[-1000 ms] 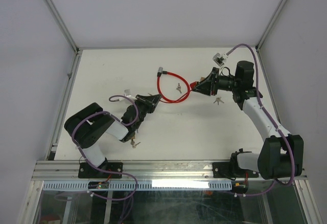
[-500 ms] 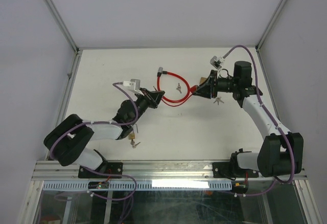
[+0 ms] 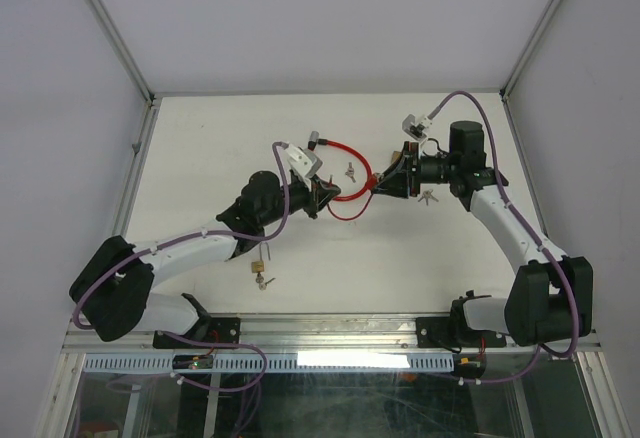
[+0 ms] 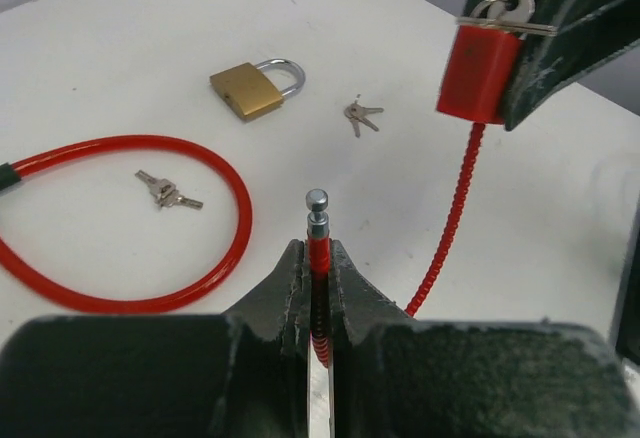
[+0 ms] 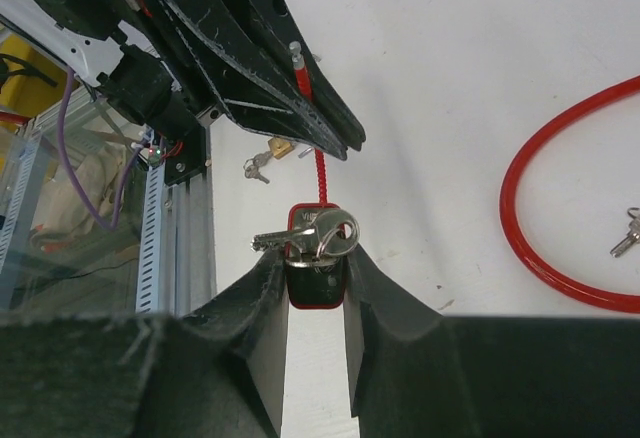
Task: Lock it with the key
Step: Pick up the lock from the center of the board.
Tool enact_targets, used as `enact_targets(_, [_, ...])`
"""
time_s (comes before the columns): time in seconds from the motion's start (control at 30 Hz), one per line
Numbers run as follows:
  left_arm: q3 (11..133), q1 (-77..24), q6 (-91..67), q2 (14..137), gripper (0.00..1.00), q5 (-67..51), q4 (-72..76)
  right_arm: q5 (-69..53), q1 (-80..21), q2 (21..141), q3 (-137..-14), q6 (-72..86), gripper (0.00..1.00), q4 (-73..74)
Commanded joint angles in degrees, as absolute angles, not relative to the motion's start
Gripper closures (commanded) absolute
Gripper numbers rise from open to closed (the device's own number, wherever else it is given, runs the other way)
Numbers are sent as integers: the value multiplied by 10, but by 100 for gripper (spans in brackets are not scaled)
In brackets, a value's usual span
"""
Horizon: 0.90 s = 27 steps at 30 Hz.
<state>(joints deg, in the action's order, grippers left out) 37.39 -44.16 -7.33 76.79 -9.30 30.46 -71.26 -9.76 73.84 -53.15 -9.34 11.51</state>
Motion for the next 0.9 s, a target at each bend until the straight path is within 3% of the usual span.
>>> enact_targets(0.0, [436, -450, -18, 769, 100, -209, 233, -749, -105, 740, -550, -79, 100, 70])
enact_targets(0.37, [493, -450, -10, 798, 100, -263, 173, -749, -107, 771, -540, -33, 100, 44])
enact_targets(0.87, [516, -450, -47, 815, 100, -292, 191, -699, -106, 778, -408, 308, 100, -363])
